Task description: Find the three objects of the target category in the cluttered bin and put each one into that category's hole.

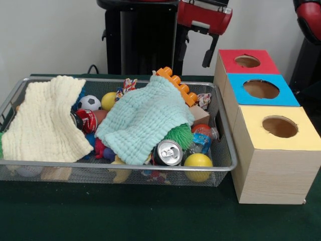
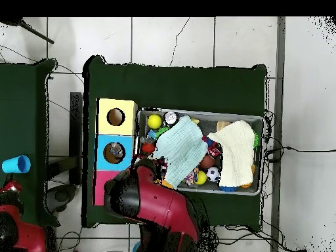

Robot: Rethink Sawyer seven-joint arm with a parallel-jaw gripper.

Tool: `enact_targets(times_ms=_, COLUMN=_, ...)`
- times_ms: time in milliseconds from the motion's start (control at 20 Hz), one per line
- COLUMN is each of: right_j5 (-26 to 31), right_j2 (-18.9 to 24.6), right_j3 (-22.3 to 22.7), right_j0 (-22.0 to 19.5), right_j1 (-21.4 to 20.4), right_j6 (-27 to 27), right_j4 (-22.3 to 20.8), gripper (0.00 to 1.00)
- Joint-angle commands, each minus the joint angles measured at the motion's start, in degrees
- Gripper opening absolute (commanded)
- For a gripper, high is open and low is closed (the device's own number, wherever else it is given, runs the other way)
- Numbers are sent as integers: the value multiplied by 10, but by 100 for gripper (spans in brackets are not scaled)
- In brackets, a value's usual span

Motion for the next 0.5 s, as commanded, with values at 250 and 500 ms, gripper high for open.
enact_targets(times_ms=250, right_j5=-17, right_j2=3, right_j3=-24, right_j0=-8, right_j1=35, right_j6=127, right_j4=17, gripper=100)
enact_targets(times_ms=500, right_j5=-45, right_j2=3, right_j3=-25, right_j0=-4, right_j1=59, right_j6=130, right_j4=15, gripper=100)
